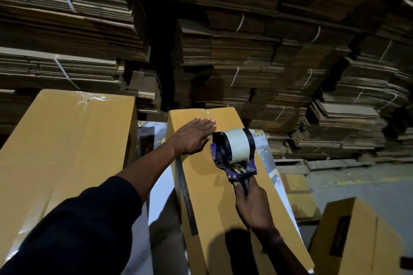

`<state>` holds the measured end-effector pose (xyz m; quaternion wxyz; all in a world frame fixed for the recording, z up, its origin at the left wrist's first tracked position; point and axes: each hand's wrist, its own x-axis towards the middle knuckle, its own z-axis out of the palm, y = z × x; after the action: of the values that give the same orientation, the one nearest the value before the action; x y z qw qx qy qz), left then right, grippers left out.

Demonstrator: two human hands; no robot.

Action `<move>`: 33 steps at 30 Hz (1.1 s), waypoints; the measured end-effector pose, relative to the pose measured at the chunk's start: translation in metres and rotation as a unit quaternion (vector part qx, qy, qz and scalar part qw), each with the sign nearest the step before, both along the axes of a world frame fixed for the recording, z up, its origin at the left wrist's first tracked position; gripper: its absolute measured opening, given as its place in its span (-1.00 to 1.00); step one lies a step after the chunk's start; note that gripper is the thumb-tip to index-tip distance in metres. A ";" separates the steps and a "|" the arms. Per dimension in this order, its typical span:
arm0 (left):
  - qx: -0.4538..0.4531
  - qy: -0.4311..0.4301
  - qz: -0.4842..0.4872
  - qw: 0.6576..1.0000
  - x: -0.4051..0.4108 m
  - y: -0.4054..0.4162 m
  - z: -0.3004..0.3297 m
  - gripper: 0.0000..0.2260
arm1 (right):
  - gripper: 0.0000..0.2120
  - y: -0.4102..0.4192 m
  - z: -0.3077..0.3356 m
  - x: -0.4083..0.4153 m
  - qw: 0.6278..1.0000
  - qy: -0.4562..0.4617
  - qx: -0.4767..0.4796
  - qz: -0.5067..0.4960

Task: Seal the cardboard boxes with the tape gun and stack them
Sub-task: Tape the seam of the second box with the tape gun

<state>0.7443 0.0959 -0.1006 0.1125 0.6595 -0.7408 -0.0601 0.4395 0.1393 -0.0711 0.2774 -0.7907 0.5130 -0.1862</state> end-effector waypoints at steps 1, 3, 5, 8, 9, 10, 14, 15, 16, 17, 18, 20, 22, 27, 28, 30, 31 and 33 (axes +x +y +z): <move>0.000 0.001 -0.002 1.000 -0.001 0.001 -0.001 -0.50 | -0.80 0.001 -0.001 0.000 1.000 0.000 0.002 -0.003; -0.006 -0.001 -0.019 1.000 -0.002 0.004 -0.004 -0.51 | -0.81 0.001 -0.001 0.002 1.000 -0.002 0.005 -0.011; -0.015 -0.008 -0.038 0.999 -0.002 0.008 -0.005 -0.52 | -0.82 0.002 -0.001 0.005 1.000 -0.007 0.006 -0.019; -0.021 -0.013 -0.041 0.999 -0.002 0.011 -0.004 -0.52 | -0.81 0.003 -0.001 0.006 1.000 -0.011 0.007 -0.020; -0.020 -0.014 -0.041 0.999 -0.001 0.010 -0.004 -0.51 | -0.81 0.003 -0.001 0.005 1.000 -0.013 0.009 -0.021; -0.017 -0.013 -0.041 0.999 0.000 0.009 -0.003 -0.51 | -0.81 0.003 -0.001 0.005 1.000 -0.016 0.012 -0.021; -0.004 -0.013 -0.037 0.999 0.006 0.005 -0.003 -0.50 | -0.80 0.002 -0.005 0.007 0.999 -0.018 0.014 -0.028; -0.001 -0.014 -0.038 0.999 0.006 0.005 -0.003 -0.48 | -0.79 0.002 -0.006 0.008 0.999 -0.017 0.010 -0.029; 0.002 -0.015 -0.039 0.999 0.006 0.004 -0.003 -0.47 | -0.78 0.002 -0.007 0.009 0.999 -0.015 0.006 -0.031; 0.003 -0.017 -0.039 0.999 0.008 0.003 -0.004 -0.48 | -0.77 0.002 -0.007 0.011 0.999 -0.014 0.004 -0.032; 0.002 -0.019 -0.039 0.999 0.010 0.001 -0.004 -0.50 | -0.77 0.001 -0.007 0.014 0.999 -0.015 0.004 -0.032; 0.000 -0.027 -0.035 0.999 0.017 -0.004 -0.005 -0.53 | -0.75 -0.002 -0.007 0.020 0.999 -0.017 0.001 -0.030; 0.003 -0.035 -0.033 0.999 0.024 -0.010 -0.005 -0.52 | -0.74 -0.007 -0.007 0.029 0.999 -0.015 0.000 -0.028; 0.005 -0.024 -0.043 0.999 0.043 -0.025 -0.004 -0.53 | -0.81 -0.024 -0.006 0.052 0.999 -0.018 0.019 -0.031; 0.006 -0.025 -0.044 0.999 0.047 -0.027 -0.004 -0.53 | -0.82 -0.027 -0.006 0.055 0.999 -0.019 0.018 -0.031; 0.008 -0.035 -0.044 0.998 0.056 -0.035 -0.003 -0.52 | -0.83 -0.034 -0.006 0.065 0.999 -0.021 0.019 -0.026; 0.011 -0.038 -0.042 0.998 0.062 -0.040 -0.002 -0.52 | -0.82 -0.039 -0.005 0.071 0.999 -0.021 0.017 -0.025; 0.017 -0.035 -0.036 0.999 0.072 -0.048 0.000 -0.51 | -0.81 -0.048 -0.004 0.083 0.999 -0.019 0.014 -0.027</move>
<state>0.8163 0.0476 -0.1005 0.0732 0.6356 -0.7667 -0.0540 0.5222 0.0910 -0.0748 0.2931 -0.7690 0.5311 -0.2018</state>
